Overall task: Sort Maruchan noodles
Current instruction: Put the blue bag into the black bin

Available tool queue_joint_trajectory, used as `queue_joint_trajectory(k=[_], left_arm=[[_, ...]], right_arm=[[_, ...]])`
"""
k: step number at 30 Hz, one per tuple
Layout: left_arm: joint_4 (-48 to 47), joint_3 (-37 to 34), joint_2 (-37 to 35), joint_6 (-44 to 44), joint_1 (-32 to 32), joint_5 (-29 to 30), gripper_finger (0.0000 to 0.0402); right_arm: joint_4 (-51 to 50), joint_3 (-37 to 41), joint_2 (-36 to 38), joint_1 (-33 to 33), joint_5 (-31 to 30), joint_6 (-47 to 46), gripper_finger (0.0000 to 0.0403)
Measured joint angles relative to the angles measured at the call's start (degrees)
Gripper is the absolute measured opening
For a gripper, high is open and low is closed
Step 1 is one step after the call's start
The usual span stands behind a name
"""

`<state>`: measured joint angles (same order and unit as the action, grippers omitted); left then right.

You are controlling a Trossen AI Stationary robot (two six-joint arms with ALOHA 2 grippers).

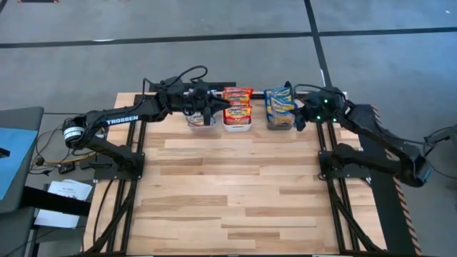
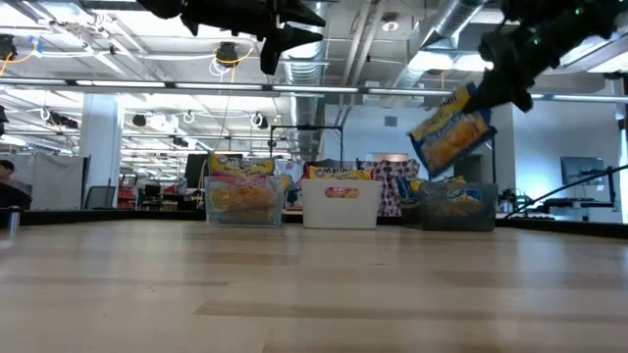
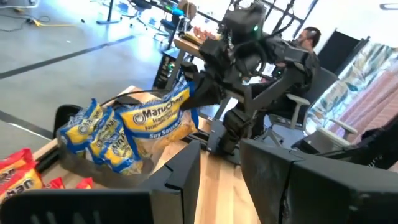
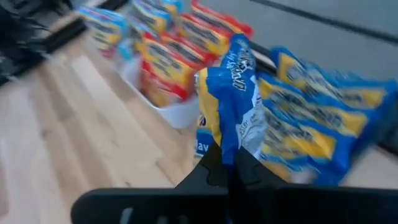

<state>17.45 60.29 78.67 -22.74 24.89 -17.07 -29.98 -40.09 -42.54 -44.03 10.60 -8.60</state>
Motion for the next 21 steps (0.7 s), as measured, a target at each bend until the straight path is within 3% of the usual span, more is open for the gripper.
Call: queue_joint_trajectory(k=[4, 10, 17, 21], left_arm=[[0.0, -0.02, 0.0, 0.02, 0.34, 1.08, 0.01], [0.0, -0.02, 0.04, 0.04, 0.34, 1.43, 0.01], [-0.01, -0.02, 0.04, 0.07, 0.34, 1.44, 0.01], [-0.28, -0.02, 0.04, 0.09, 0.34, 2.85, 0.01]], right_arm=[[0.34, 2.21, -1.45, -4.12, 0.31, 0.89, 0.0004], [3.53, 2.26, -7.67, -7.51, 6.04, 3.04, 0.0004], [8.33, 2.22, -14.55, -7.85, 9.29, 3.24, 0.0004], [9.18, 1.97, -14.33, -7.32, 9.14, 2.66, 0.0004]])
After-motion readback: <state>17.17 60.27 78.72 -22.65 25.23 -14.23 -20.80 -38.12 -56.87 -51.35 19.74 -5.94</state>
